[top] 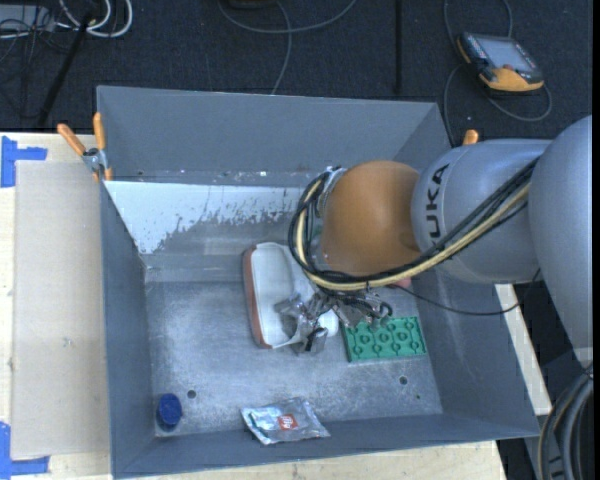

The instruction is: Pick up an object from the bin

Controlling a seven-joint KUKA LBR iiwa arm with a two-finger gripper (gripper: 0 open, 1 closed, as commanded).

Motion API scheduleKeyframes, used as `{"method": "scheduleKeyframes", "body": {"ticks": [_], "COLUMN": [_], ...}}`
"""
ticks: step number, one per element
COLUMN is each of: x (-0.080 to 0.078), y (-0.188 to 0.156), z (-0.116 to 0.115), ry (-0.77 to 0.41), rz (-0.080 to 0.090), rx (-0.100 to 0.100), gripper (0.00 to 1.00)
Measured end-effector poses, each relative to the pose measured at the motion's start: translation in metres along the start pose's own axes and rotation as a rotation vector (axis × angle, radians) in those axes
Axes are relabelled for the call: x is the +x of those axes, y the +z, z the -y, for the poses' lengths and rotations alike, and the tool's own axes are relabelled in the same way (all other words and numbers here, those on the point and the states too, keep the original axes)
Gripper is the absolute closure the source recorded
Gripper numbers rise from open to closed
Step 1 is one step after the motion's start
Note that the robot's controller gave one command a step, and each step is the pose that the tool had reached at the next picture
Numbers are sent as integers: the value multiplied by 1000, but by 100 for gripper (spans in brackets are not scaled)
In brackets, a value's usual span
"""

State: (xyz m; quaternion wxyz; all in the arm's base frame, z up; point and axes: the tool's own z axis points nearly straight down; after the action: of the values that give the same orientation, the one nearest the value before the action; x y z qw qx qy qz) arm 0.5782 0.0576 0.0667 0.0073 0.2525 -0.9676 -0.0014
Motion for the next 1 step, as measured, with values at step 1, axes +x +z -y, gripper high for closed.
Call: {"method": "scheduleKeyframes", "body": {"ticks": [1], "x": [1], "y": [-40], "z": [-1], "ry": [5], "rz": [9], "rx": [5], "gripper": [100]}}
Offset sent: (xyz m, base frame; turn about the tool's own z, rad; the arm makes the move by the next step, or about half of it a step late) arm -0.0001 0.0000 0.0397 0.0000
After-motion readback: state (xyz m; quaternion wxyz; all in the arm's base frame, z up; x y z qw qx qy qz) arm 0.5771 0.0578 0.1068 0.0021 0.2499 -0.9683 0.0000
